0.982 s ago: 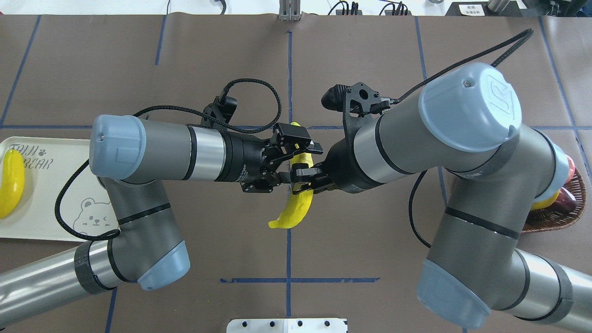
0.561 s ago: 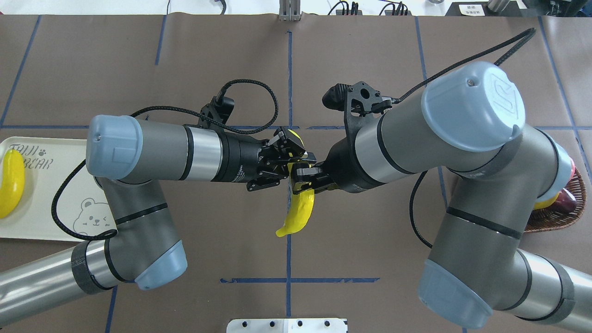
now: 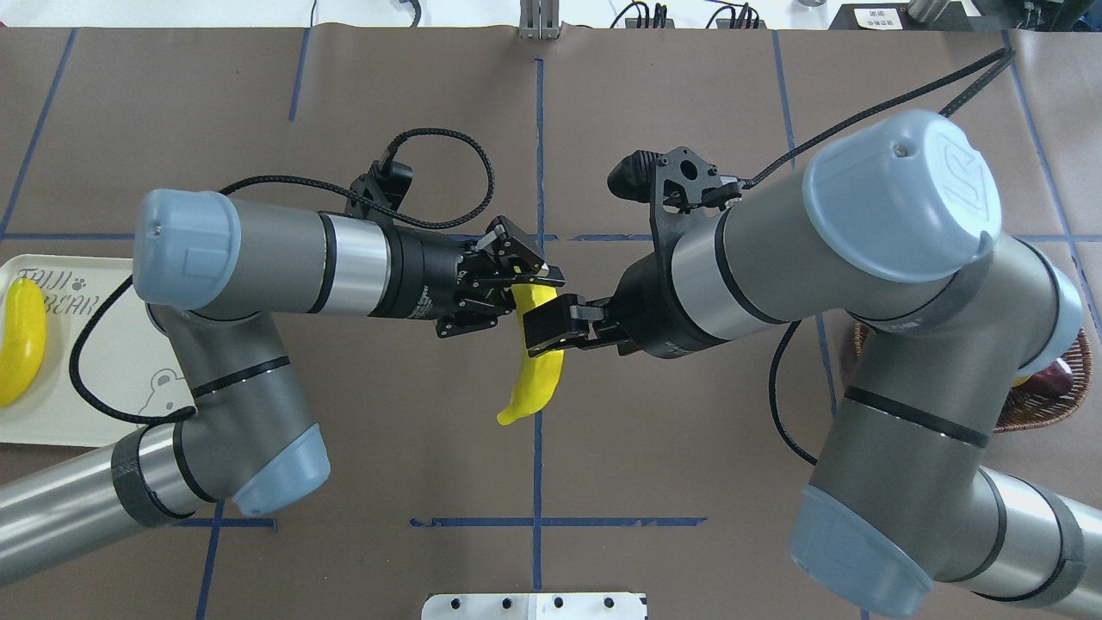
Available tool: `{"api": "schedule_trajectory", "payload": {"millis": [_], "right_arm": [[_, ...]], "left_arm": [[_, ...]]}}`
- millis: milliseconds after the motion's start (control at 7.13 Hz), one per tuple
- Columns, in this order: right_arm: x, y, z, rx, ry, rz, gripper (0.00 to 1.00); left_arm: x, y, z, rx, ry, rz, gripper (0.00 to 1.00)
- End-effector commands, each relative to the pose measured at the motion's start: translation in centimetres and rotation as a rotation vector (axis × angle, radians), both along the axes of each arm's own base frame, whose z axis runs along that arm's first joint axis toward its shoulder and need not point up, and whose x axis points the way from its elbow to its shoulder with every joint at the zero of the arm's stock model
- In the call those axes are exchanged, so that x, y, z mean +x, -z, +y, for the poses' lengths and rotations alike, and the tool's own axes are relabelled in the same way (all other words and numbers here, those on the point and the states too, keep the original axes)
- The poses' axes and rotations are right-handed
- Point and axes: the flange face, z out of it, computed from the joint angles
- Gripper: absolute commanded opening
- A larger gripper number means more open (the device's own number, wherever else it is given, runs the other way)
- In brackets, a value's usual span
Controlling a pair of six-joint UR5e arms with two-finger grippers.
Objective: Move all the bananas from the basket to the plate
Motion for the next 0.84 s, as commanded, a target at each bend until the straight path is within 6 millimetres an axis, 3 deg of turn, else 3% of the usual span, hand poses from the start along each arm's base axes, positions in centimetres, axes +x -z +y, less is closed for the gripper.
{"api": "schedule_trajectory", "payload": {"millis": [0, 140, 281, 421, 701], "right_arm": [[1.4, -0.2, 0.3, 0.004, -0.008, -0.009, 1.0], [2.2, -0.6, 0.0, 0.001, -0.019, -0.005, 1.0], [2.8, -1.3, -0.4, -0.006, -0.031, 0.005, 1.0], [3.2, -2.0, -0.8, -0.015, -0.043, 0.019, 1.0], [3.3, -3.2, -0.9, -0.023, -0.054, 0.038, 1.0]], "left_arm": [[-3.2, -5.8, -3.9, -0.042, 0.03, -0.176, 0.0], [-5.2, -9.7, -5.3, 0.0, 0.043, -0.272, 0.0], [-8.1, -15.5, -6.1, -0.012, 0.065, -0.361, 0.0], [-11.1, -22.1, -5.9, -0.01, 0.077, -0.466, 0.0], [-16.7, -33.2, -4.2, 0.042, 0.056, -0.661, 0.0]]}}
